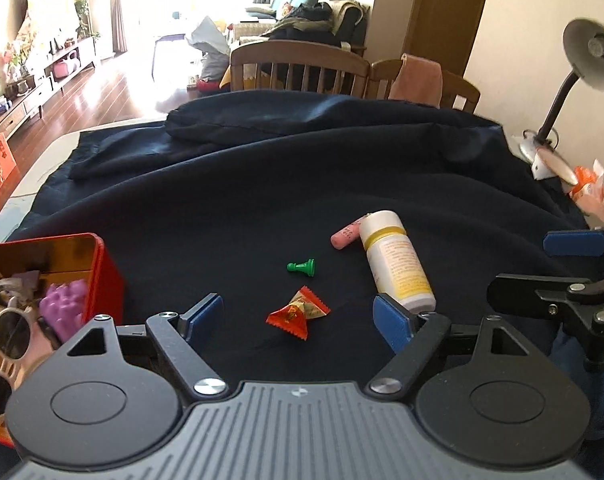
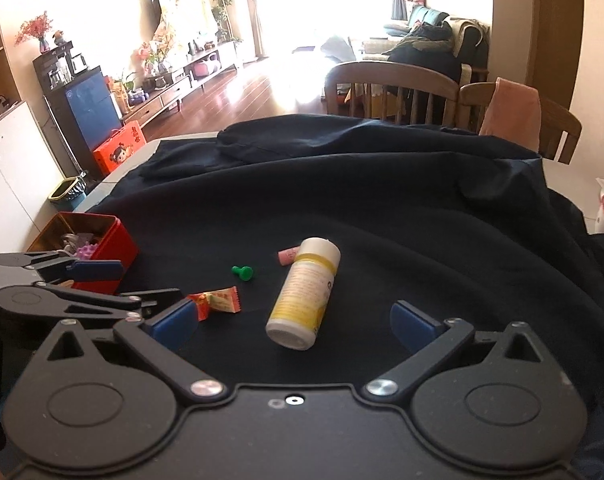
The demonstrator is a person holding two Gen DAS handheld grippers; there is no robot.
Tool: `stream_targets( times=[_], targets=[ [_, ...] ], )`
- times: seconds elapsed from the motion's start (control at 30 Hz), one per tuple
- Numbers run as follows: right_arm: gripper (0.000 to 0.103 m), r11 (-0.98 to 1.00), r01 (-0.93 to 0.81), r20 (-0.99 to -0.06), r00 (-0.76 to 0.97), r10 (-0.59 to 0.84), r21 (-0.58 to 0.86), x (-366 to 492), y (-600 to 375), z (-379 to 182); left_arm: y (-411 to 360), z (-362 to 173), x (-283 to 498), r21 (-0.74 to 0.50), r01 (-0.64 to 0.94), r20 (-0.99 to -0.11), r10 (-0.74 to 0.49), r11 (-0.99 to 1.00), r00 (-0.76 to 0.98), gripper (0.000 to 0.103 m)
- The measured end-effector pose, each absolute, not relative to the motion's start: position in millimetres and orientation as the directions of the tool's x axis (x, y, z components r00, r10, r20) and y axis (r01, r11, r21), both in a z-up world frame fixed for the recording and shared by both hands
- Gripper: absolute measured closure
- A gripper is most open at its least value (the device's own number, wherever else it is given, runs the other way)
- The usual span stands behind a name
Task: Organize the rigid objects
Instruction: 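Move both tools back toward the white bottle and red-wrapped candy, then grasp the red-wrapped candy with the left gripper while the right grasps the white pill bottle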
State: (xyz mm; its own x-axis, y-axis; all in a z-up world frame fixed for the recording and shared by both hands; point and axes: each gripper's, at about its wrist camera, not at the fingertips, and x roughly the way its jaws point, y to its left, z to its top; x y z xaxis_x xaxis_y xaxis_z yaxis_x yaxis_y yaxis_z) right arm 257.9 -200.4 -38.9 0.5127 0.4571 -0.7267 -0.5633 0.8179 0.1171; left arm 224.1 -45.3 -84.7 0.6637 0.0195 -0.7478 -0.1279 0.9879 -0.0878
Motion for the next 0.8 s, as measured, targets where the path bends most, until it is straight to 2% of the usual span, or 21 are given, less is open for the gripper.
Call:
stream_targets(
  times=[0.23,0.33,0.67,0.8],
  targets=[
    [0.002,0.823,-0.54,-0.759,0.456,0.464,0.178,285,-194,-61,-41,-111,249,-0.122,-0.137,-0.796,-0.015,0.983,0.606,0.021],
    [0.003,0.824,-0.535,-0.775,0.437,0.457,0.185,295,-188,-72,-42,-121,257,-0.096,-0.135,-0.811,0.001,0.986,0.585,0.021],
    [0.015,0.843,-0.484,-0.821,0.367,0.437,0.233,328,-175,-103,-38,-143,273,-0.063,-0.127,-0.823,0.02,0.99,0.568,0.021],
    [0.019,0.847,-0.481,-0.829,0.363,0.426,0.225,335,-170,-110,-37,-151,277,-0.074,-0.097,-0.831,-0.007,0.993,0.556,0.021]
  ],
)
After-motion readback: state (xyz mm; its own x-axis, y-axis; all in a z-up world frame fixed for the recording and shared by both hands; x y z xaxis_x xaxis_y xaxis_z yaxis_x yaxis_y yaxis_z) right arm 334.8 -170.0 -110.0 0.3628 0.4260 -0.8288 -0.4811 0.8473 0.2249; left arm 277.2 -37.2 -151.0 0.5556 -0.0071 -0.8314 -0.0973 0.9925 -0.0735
